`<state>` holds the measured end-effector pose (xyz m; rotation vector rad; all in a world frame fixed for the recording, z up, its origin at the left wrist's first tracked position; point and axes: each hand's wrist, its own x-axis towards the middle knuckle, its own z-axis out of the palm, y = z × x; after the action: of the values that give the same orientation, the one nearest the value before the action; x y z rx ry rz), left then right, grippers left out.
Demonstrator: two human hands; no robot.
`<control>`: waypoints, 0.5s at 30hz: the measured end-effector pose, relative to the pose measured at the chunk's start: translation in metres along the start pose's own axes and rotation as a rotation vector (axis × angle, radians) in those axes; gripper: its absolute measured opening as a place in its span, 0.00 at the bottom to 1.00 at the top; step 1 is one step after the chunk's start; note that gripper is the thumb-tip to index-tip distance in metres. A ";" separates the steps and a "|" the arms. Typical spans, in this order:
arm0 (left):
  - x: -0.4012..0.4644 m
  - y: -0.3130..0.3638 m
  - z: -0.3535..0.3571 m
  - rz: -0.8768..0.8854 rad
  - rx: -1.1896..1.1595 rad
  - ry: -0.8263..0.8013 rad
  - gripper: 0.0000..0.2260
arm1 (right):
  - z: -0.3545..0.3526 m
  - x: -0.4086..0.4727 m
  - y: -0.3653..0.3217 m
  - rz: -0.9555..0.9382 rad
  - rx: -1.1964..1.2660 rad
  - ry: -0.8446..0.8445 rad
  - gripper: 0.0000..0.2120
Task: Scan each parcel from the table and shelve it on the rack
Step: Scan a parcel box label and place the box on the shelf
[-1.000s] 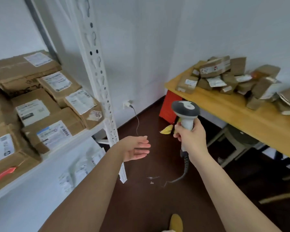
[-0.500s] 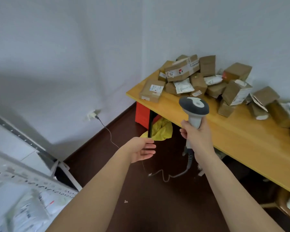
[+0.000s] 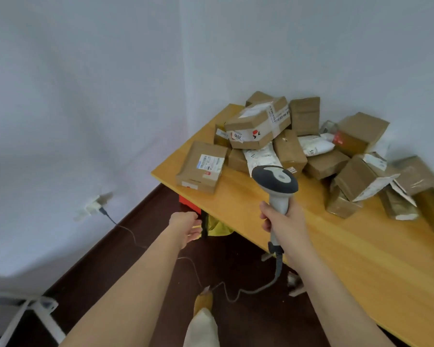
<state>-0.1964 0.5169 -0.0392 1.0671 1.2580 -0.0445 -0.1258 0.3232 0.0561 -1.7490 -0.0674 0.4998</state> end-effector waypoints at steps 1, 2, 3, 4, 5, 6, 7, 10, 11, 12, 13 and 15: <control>0.018 0.013 0.010 0.023 0.035 0.019 0.02 | 0.004 0.021 -0.003 0.014 -0.018 0.011 0.06; 0.035 0.025 0.020 0.053 0.087 0.025 0.02 | 0.008 0.041 -0.007 0.029 -0.031 0.013 0.05; 0.050 0.036 0.028 0.105 0.153 0.031 0.03 | 0.013 0.059 -0.010 0.039 -0.037 0.006 0.05; 0.063 0.047 0.035 0.172 0.234 0.039 0.05 | 0.017 0.076 -0.012 0.046 -0.042 -0.003 0.05; 0.075 0.058 0.041 0.242 0.329 0.050 0.08 | 0.020 0.092 -0.014 0.053 -0.050 -0.015 0.05; 0.089 0.069 0.047 0.306 0.436 0.073 0.11 | 0.023 0.106 -0.015 0.060 -0.066 -0.029 0.06; 0.100 0.078 0.052 0.366 0.547 0.117 0.15 | 0.026 0.119 -0.015 0.066 -0.087 -0.045 0.06; 0.131 0.096 0.067 0.438 0.765 0.292 0.23 | 0.031 0.148 -0.013 0.099 -0.148 -0.084 0.06; 0.143 0.099 0.070 0.415 0.788 0.341 0.26 | 0.033 0.155 -0.012 0.107 -0.158 -0.099 0.07; 0.153 0.100 0.073 0.379 0.801 0.387 0.31 | 0.033 0.161 -0.012 0.117 -0.166 -0.112 0.07; 0.164 0.099 0.075 0.341 0.807 0.435 0.37 | 0.034 0.167 -0.012 0.125 -0.176 -0.123 0.08; 0.179 0.099 0.072 0.250 0.801 0.517 0.48 | 0.033 0.178 -0.009 0.135 -0.203 -0.143 0.08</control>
<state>-0.0207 0.6137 -0.1228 2.0171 1.6018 -0.0898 0.0251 0.4106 0.0079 -1.9225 -0.1049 0.7383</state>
